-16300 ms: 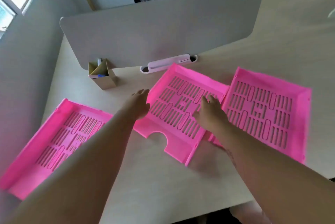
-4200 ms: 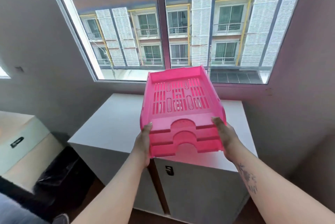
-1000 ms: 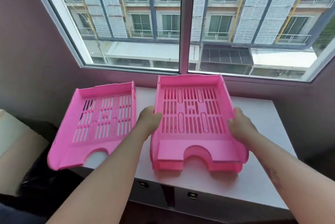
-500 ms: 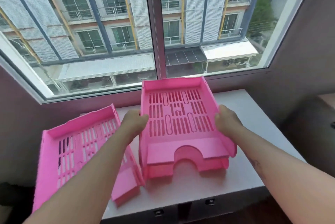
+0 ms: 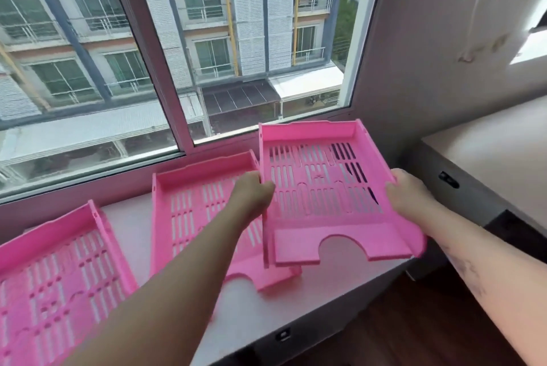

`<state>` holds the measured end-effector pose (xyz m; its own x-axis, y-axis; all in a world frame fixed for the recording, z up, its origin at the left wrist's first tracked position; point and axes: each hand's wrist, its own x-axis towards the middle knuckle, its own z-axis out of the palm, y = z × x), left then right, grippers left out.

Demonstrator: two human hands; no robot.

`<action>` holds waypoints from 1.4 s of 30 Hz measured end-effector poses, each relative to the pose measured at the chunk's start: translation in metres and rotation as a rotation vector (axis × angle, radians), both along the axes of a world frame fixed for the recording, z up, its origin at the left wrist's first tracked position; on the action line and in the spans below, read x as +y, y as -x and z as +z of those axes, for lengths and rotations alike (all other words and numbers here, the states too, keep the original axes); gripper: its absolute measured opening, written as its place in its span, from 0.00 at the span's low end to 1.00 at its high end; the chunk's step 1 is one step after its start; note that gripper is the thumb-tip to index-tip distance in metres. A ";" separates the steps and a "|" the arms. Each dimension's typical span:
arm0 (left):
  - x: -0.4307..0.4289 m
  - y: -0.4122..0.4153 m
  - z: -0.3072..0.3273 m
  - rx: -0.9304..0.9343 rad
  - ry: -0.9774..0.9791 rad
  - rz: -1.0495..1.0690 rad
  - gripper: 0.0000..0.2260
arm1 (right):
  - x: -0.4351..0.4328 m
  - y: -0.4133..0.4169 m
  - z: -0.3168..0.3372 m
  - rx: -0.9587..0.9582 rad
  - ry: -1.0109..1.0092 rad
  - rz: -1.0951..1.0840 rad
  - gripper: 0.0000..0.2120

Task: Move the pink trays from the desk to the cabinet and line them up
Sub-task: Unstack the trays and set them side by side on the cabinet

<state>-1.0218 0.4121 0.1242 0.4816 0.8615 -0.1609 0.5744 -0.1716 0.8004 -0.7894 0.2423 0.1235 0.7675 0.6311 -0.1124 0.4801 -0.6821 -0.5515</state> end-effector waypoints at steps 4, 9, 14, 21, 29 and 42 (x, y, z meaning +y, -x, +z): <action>-0.018 -0.050 -0.009 0.153 -0.077 -0.013 0.13 | -0.017 -0.045 -0.007 0.049 -0.038 -0.010 0.13; -0.035 -0.080 -0.034 0.473 -0.201 0.014 0.14 | -0.016 -0.079 -0.036 0.142 -0.047 0.045 0.14; -0.044 -0.082 -0.057 0.618 -0.246 0.071 0.12 | -0.004 -0.086 -0.061 0.214 -0.049 0.096 0.13; -0.064 -0.067 -0.066 0.367 -0.230 0.172 0.33 | -0.003 -0.087 -0.066 0.461 -0.161 0.175 0.29; -0.118 -0.042 -0.084 0.052 -0.062 0.406 0.31 | -0.022 -0.064 -0.062 0.397 -0.185 0.188 0.29; -0.098 -0.037 -0.094 -0.004 -0.028 0.438 0.28 | 0.030 -0.067 -0.067 0.305 -0.130 0.302 0.31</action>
<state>-0.9848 0.3142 0.0304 0.0703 0.9886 -0.1334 0.5948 0.0658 0.8011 -0.7229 0.2727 0.0567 0.4909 0.8456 -0.2098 0.4490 -0.4519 -0.7708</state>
